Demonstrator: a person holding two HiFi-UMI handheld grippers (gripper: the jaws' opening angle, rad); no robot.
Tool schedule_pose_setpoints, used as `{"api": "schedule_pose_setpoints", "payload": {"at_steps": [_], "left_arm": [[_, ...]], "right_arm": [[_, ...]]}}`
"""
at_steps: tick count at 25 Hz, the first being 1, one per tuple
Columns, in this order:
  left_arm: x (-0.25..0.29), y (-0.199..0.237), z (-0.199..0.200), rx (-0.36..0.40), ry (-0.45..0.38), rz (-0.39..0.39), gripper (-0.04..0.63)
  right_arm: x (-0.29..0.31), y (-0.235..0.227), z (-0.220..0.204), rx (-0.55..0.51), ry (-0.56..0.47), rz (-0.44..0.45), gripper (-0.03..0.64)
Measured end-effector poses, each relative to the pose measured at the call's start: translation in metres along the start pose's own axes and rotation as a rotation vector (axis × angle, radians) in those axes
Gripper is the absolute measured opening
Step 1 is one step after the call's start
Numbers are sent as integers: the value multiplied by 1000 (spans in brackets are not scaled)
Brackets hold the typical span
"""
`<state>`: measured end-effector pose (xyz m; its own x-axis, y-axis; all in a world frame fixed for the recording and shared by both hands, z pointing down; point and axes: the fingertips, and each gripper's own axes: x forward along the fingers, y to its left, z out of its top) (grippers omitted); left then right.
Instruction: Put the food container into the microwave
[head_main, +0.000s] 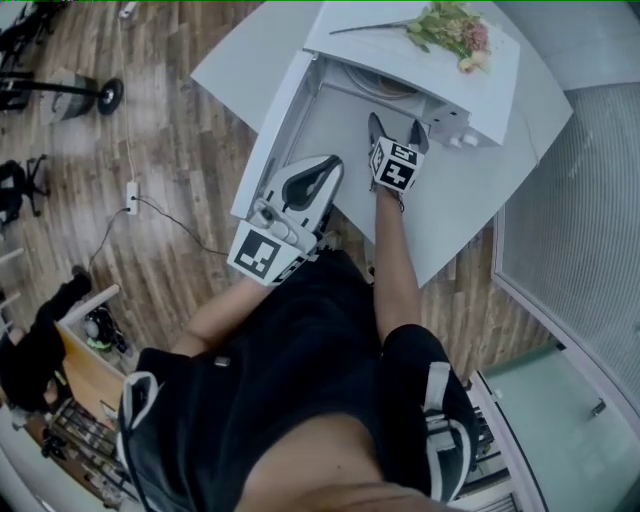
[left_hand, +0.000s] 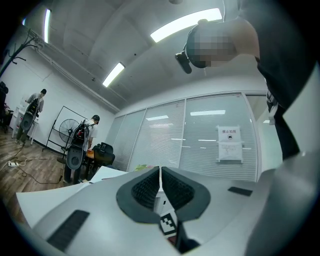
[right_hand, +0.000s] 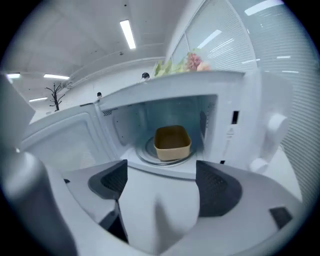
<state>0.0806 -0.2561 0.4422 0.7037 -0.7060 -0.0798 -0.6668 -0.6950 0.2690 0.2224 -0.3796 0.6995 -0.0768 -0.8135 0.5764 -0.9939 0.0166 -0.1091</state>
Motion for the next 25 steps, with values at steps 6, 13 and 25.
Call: {"api": "schedule_pose_setpoints", "payload": {"at_steps": [6,13,25], "left_arm": [[-57,-55,17,70,-49,-2,34],[-114,-98,27,91,-47,11,34],[-160,-101,51,94,-62,-38,34]], "right_arm": [[-147,15,1,17,-108,54,291],[-281,29,7,3,-237,90,67],[-402,91,25,20,-368,157,25]]}}
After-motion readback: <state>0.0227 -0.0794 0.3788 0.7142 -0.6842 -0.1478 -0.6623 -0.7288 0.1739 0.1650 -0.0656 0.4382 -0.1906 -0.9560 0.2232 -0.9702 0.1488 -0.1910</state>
